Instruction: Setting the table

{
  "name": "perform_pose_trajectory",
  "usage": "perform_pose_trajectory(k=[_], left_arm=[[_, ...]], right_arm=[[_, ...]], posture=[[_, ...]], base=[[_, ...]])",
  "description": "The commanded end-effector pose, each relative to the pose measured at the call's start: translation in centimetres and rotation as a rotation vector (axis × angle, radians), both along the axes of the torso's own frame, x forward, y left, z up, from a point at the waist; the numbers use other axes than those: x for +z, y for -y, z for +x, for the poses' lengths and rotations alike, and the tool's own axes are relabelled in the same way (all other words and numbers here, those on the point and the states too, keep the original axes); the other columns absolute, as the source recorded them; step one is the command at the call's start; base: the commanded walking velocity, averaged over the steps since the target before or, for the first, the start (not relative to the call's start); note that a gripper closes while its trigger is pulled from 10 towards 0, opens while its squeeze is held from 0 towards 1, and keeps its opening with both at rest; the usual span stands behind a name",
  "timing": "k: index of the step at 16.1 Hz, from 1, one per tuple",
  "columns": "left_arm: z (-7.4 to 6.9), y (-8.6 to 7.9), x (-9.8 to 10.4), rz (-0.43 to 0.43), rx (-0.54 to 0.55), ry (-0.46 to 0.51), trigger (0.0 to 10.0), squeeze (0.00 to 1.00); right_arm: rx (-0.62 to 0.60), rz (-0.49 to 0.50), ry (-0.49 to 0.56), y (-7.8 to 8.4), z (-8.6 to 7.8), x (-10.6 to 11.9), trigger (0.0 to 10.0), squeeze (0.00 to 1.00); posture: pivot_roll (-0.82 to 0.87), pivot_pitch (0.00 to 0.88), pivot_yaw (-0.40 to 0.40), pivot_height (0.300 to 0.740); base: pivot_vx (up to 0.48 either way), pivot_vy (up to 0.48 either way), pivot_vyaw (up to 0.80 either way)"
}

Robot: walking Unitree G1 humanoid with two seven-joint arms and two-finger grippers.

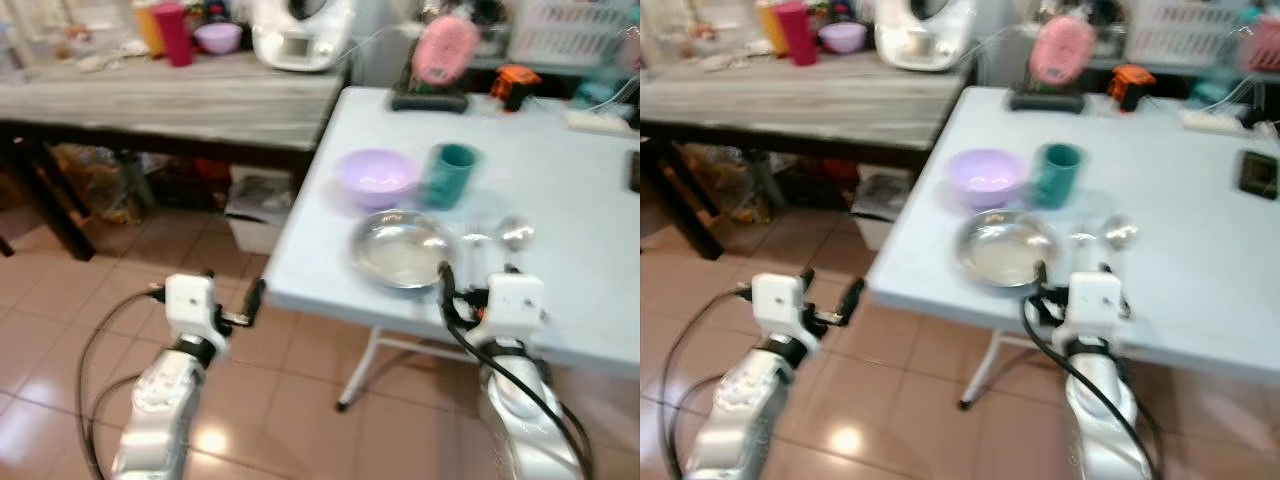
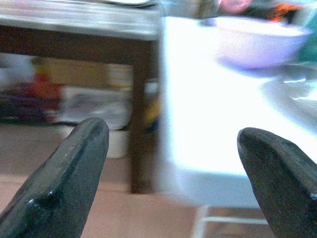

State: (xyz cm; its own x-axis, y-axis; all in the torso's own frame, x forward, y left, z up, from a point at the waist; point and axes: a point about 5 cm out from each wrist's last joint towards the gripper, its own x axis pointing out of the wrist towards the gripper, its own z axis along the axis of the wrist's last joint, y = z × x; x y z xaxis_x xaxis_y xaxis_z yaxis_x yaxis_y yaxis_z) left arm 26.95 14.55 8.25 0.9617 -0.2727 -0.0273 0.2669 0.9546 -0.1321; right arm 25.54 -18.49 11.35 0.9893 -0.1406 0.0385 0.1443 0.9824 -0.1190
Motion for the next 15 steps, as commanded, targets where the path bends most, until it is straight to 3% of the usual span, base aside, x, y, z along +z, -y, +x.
perform_pose_trajectory(k=[1, 9, 12, 15], left_arm=[[0.26, -0.74, 0.38, 0.023, 0.021, 0.020, 10.0, 0.00], [0.43, -1.25, 0.49, 0.042, 0.027, 0.056, 10.0, 0.00], [0.36, -1.08, 0.47, 0.025, 0.015, 0.060, 10.0, 0.00], [0.16, -0.51, 0.65, -0.001, -0.034, 0.072, 10.0, 0.00]], right_arm=[[0.012, 0.006, 0.030, -0.38, 0.11, 0.71, 10.0, 0.00], [0.036, -0.004, 0.046, -0.35, 0.53, 1.47, 10.0, 0.00], [0.035, 0.010, 0.048, -0.42, 0.48, 1.42, 10.0, 0.00], [0.010, 0.030, 0.043, -0.16, 0.42, 1.31, 10.0, 0.00]], posture=[[-0.26, 0.052, 0.034, 0.740], [-0.26, 0.062, 0.031, 0.740], [-0.26, 0.062, 0.032, 0.740], [-0.27, 0.060, 0.032, 0.740]], base=[[0.000, 0.000, 0.00], [0.000, 0.000, 0.00], [0.000, 0.000, 0.71], [0.086, 0.000, 0.00]])
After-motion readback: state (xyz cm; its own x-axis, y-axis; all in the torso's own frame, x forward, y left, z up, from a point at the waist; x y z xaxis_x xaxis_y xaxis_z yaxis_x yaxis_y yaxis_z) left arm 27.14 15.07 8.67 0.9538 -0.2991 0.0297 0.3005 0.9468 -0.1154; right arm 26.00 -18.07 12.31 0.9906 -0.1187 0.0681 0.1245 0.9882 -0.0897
